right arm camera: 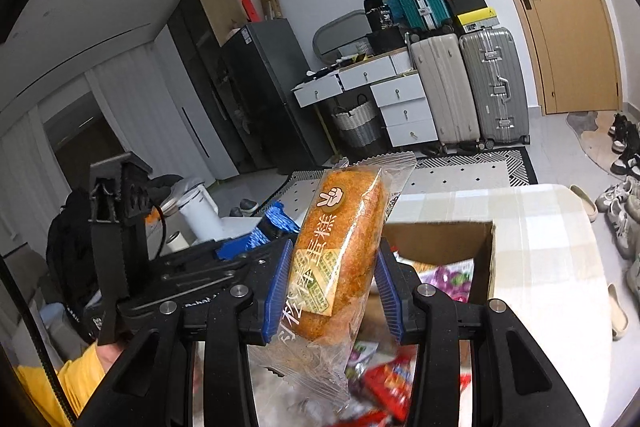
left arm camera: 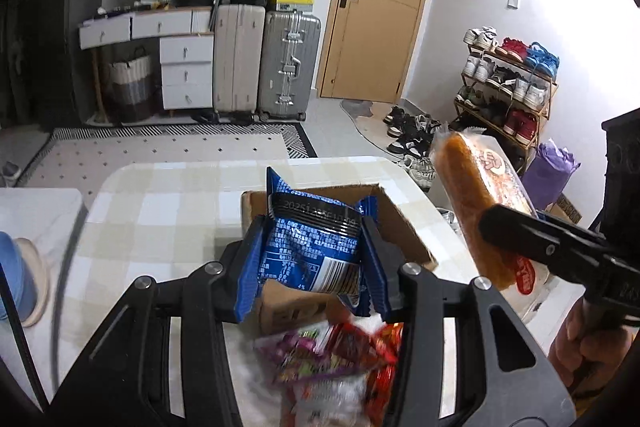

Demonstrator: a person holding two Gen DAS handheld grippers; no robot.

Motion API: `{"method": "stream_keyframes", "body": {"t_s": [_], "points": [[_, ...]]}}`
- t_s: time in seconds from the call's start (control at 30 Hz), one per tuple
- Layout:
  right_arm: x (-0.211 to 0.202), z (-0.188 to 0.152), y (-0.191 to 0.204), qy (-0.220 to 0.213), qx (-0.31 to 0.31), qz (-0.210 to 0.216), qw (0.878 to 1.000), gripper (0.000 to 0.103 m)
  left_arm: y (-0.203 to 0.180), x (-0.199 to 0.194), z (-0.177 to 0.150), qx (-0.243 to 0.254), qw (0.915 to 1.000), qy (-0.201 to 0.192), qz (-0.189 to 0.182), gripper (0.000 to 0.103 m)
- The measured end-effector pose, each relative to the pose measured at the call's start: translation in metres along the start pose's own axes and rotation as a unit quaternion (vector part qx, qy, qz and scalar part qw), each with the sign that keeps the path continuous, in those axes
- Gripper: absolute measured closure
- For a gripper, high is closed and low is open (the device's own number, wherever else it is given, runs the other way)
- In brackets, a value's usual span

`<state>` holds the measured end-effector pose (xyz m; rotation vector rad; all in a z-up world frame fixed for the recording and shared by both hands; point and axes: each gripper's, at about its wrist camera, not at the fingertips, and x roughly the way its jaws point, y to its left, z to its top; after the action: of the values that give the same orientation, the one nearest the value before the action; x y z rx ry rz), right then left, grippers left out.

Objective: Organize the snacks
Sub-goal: 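Carry the bread loaf and blue biscuit pack over the cardboard box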

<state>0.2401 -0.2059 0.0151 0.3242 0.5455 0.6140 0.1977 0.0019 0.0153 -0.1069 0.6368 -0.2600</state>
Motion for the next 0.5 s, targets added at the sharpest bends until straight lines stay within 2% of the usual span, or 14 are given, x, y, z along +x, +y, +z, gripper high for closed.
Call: {"method": "stream_keyframes", "body": {"t_s": [0.1, 0.23, 0.5], "points": [[0.016, 0.016, -0.011, 0.004, 0.006, -0.004, 1.000, 0.062, 0.003, 0.031, 0.018, -0.015, 0.9998, 0.011, -0.008, 0.061], [0.040, 0.029, -0.023, 0.019, 0.005, -0.013, 1.000, 0.062, 0.003, 0.071, 0.039, -0.009, 0.9996, 0.026, -0.001, 0.061], [0.081, 0.029, -0.051, 0.051, 0.023, -0.026, 0.998, 0.062, -0.005, 0.138, 0.058, 0.013, 0.9987, 0.048, 0.008, 0.061]]}}
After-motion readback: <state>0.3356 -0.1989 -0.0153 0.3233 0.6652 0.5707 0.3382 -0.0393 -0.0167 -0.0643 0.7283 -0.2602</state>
